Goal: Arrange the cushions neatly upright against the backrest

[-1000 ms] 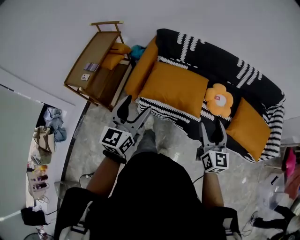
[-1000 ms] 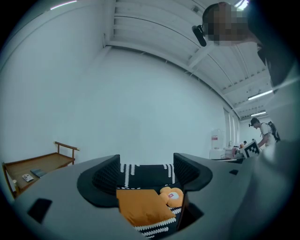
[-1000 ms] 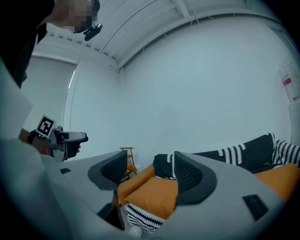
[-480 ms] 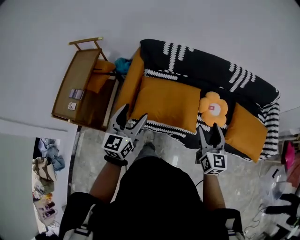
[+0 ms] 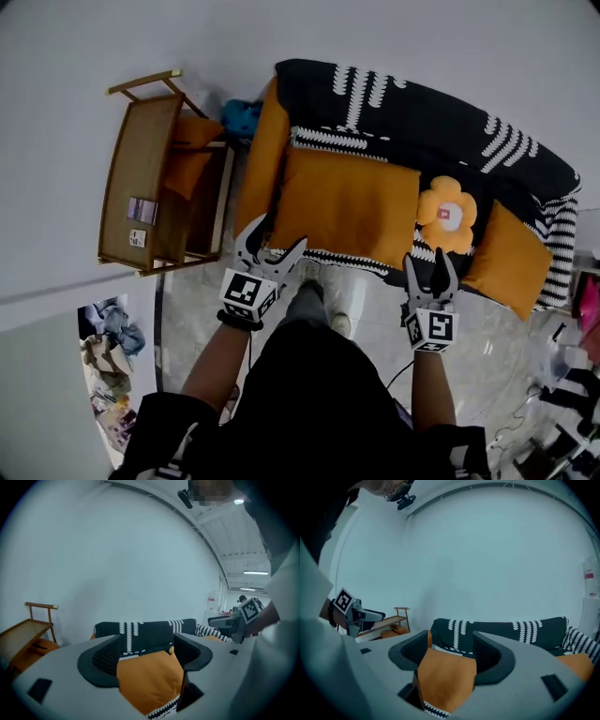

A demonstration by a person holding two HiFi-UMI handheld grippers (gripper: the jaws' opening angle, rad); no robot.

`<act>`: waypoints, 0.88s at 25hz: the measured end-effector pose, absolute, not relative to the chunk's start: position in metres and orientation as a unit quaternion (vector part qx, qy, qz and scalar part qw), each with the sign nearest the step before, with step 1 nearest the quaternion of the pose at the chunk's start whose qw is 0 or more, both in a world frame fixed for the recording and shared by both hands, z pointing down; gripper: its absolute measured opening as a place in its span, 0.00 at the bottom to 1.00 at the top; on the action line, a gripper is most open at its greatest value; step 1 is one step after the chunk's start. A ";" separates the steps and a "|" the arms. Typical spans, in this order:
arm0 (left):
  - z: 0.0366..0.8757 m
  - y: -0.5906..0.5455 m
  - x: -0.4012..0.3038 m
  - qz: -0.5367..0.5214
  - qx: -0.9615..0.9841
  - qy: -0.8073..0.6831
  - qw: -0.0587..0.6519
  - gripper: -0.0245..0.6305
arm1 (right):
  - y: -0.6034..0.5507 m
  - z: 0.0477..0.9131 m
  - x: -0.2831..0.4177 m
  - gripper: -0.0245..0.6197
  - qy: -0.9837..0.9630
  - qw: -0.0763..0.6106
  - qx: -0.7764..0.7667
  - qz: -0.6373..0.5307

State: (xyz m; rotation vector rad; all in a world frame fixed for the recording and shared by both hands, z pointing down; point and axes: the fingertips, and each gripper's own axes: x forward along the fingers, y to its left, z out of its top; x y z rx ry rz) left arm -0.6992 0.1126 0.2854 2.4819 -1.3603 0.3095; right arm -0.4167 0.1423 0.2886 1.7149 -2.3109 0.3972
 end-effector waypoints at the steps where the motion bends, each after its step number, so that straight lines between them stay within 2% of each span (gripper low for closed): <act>1: 0.299 0.109 -0.700 0.117 0.864 -0.466 0.151 0.59 | 0.140 0.300 -0.417 0.52 -0.787 0.129 0.588 0.139; 7: 0.386 0.107 -0.723 0.200 0.854 -0.442 0.188 0.59 | 0.147 0.389 -0.418 0.52 -0.745 0.201 0.606 0.194; 13: 0.451 0.119 -0.720 0.235 0.849 -0.416 0.225 0.59 | 0.170 0.461 -0.406 0.52 -0.709 0.256 0.611 0.244; 17: 0.503 0.137 -0.720 0.281 0.837 -0.406 0.234 0.59 | 0.190 0.514 -0.387 0.52 -0.689 0.294 0.604 0.272; 22: 0.563 0.171 -0.734 0.334 0.800 -0.413 0.280 0.59 | 0.220 0.569 -0.361 0.53 -0.663 0.355 0.587 0.298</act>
